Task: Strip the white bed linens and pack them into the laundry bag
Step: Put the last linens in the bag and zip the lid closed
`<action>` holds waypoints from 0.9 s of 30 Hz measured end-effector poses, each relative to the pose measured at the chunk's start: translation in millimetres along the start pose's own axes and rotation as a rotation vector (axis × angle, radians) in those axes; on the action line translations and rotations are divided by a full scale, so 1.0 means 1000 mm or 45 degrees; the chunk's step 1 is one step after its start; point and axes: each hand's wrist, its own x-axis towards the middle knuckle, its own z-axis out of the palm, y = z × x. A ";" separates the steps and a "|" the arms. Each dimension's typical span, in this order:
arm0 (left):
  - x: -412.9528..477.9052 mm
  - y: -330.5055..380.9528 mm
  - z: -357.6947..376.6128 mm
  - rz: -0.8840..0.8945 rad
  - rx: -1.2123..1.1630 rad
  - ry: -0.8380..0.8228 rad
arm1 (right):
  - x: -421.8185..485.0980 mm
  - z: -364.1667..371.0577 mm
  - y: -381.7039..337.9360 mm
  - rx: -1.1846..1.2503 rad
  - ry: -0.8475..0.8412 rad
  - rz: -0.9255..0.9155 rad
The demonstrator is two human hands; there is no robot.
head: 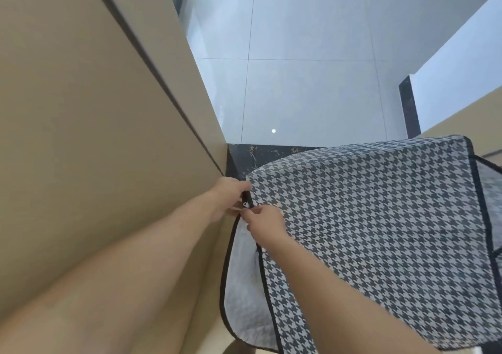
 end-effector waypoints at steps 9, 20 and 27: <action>-0.008 0.014 0.031 0.054 0.039 -0.087 | 0.005 -0.028 0.005 0.391 0.182 0.258; -0.007 0.017 0.037 0.123 0.025 0.063 | -0.012 -0.037 0.024 0.537 0.109 0.261; 0.008 0.023 0.014 0.119 -0.198 0.229 | -0.057 -0.014 0.079 0.213 0.083 0.374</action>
